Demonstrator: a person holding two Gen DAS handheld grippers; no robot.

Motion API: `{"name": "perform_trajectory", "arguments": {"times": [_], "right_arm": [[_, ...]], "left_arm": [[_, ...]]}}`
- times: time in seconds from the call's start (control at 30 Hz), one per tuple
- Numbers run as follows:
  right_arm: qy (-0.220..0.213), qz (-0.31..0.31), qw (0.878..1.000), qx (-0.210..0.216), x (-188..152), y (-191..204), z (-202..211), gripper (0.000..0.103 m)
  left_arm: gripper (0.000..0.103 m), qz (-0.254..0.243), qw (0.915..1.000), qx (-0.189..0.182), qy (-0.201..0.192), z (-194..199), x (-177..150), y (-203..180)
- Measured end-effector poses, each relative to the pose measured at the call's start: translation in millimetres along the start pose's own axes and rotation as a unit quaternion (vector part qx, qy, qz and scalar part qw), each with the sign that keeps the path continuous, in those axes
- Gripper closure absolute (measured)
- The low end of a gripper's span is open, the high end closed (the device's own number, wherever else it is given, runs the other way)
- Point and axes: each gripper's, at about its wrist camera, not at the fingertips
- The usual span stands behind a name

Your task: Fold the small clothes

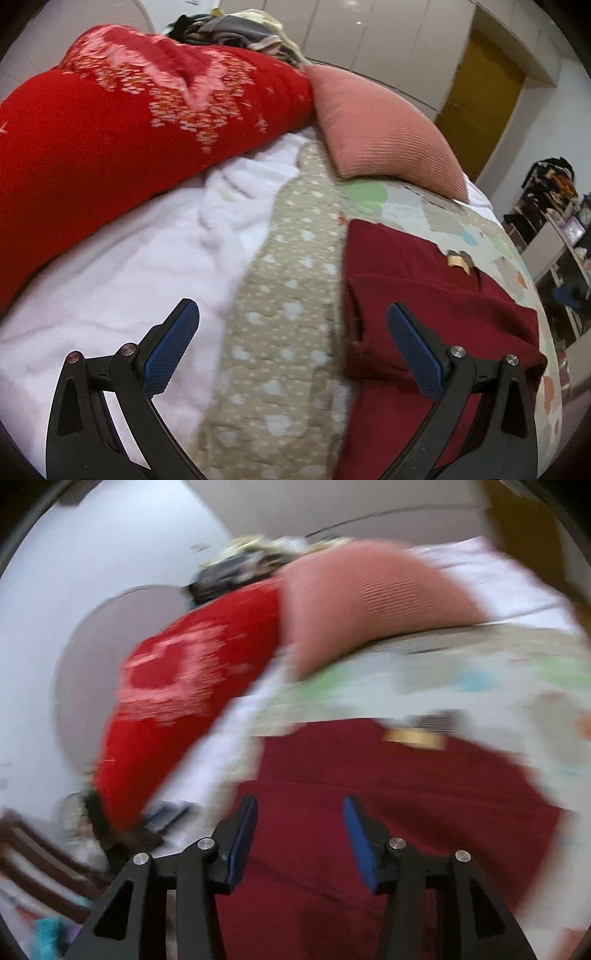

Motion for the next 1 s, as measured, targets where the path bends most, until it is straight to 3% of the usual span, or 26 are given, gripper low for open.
{"name": "perform_trajectory", "arguments": {"times": [0.07,0.17,0.2,0.23,0.37,0.47,0.53,0.57,0.63,0.7,0.77,0.83,0.9,0.97,1.0], "right_arm": [[-0.011,0.014,0.996,-0.087,-16.7,-29.3,24.5,0.057],[-0.021,0.006,0.981,-0.195,-42.9,-76.3,42.0,0.057],[-0.019,-0.008,0.979,-0.204,-47.1,-90.7,45.7,0.057],[-0.015,-0.029,0.979,-0.202,-52.0,-105.9,47.8,0.057],[-0.007,-0.089,0.987,-0.131,-63.0,-129.8,34.1,0.057],[-0.018,-0.042,0.993,-0.111,-71.1,-104.7,31.5,0.057],[-0.022,0.018,0.992,-0.124,-82.6,-87.3,26.7,0.057],[0.003,0.047,0.988,-0.149,-93.5,-83.2,15.3,0.065],[0.066,0.065,0.981,-0.172,-111.2,-83.4,-3.8,0.067],[0.048,0.098,0.977,-0.184,-120.5,-76.1,6.7,0.067],[0.031,0.061,0.986,-0.155,-113.2,-81.4,26.1,0.067],[-0.019,0.011,0.992,-0.126,-101.5,-92.0,47.0,0.059],[-0.057,-0.032,0.985,-0.158,-86.5,-109.3,55.8,0.027],[-0.068,-0.069,0.979,-0.179,-71.9,-125.6,45.3,0.026],[-0.057,-0.083,0.981,-0.167,-64.9,-132.5,33.3,0.026]], "left_arm": [[0.001,-0.010,0.9999,-0.008,0.010,-7.6,-1.5,-10.9],[0.001,-0.021,0.9995,-0.008,0.024,-22.2,-3.4,-26.2],[0.001,-0.023,0.9994,-0.004,0.026,-25.1,-4.2,-28.6],[0.001,-0.027,0.9992,0.000,0.029,-28.9,-5.4,-30.9],[0.001,-0.031,0.9986,0.013,0.041,-41.1,-9.4,-33.1],[0.001,-0.026,0.9984,0.012,0.049,-47.8,-11.1,-31.9],[0.001,-0.023,0.9981,0.014,0.056,-51.7,-12.9,-31.4],[0.001,-0.023,0.9979,0.015,0.058,-52.4,-13.8,-31.3],[0.001,-0.024,0.9979,0.016,0.058,-51.8,-14.0,-31.5],[0.001,-0.024,0.9982,0.017,0.051,-48.8,-13.3,-31.5],[0.001,-0.023,0.9984,0.018,0.049,-48.4,-12.6,-31.3],[0.001,-0.021,0.9982,0.016,0.054,-50.5,-13.3,-31.2],[0.001,-0.021,0.9981,0.017,0.056,-51.6,-13.8,-31.8],[0.001,-0.023,0.9981,0.018,0.054,-51.4,-13.3,-32.8],[0.001,-0.023,0.9982,0.018,0.052,-51.3,-12.9,-33.4]]}}
Point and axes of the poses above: each gripper's, at about its wrist camera, not at the fingertips, and z roughly against the way its jaws point, y to its left, x to its top, and after that the axes turned 2 degrees about -z, right-handed
